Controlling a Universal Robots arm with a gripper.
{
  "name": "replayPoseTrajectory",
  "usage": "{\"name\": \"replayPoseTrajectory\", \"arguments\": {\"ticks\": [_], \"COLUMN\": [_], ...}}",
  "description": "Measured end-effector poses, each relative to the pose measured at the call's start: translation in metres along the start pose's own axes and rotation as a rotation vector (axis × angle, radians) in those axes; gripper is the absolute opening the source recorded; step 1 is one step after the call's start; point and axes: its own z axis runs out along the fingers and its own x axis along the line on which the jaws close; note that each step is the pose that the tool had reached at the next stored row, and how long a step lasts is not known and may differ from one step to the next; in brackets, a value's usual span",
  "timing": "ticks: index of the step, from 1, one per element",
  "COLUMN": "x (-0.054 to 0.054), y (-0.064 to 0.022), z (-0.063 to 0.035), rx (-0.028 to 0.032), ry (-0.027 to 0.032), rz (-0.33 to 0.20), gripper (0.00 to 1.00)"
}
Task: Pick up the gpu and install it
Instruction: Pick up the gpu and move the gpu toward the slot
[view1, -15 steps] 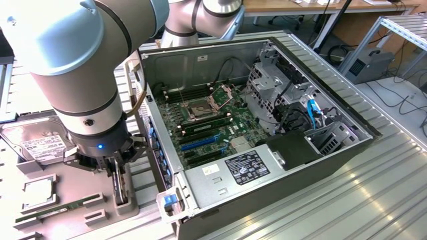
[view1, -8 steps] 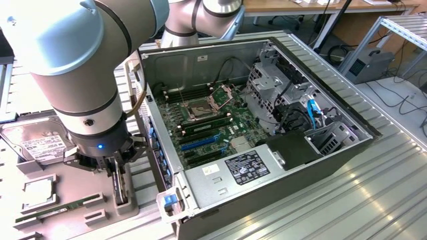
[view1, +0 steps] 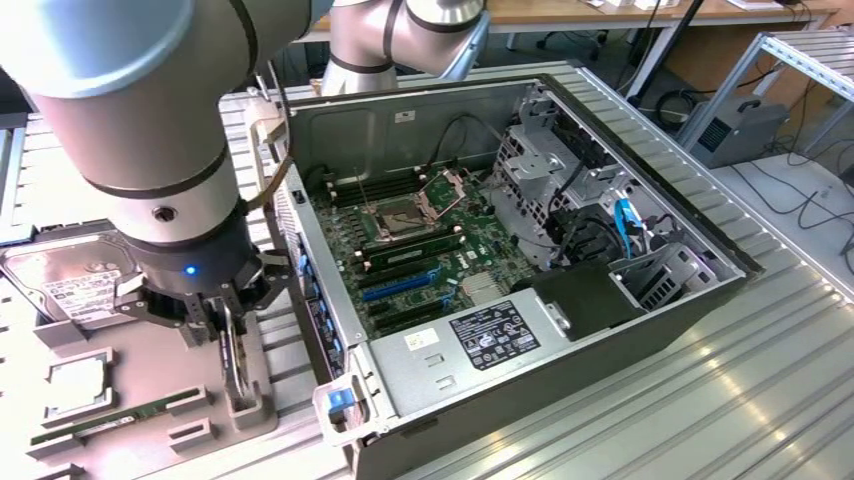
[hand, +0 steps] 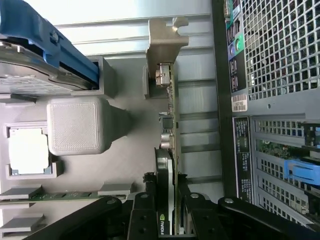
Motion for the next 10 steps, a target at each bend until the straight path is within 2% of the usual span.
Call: {"name": "replayPoseTrajectory", "arguments": {"ticks": [2,5,6,8,9,10], "x": [0.0,-0.001,-0.001,-0.001,-0.001,-0.001], "y": [0.0006,0.0019,0.0021,0.0021,0.0023,0.0028], "z": [-0.0131,-0.0427,-0.048,-0.0481,-0.0512,-0.0629], "rx": [0.0,0.0001,0.0,0.0001,-0.0001,-0.0013], "ry": [0.0,0.0001,0.0,0.0001,0.0001,0.0001], "rz": [0.0,0.0,0.0,0.0,0.0,0.0], "gripper": [0.27,0.27,0.27,0.27,0.27,0.27]}}
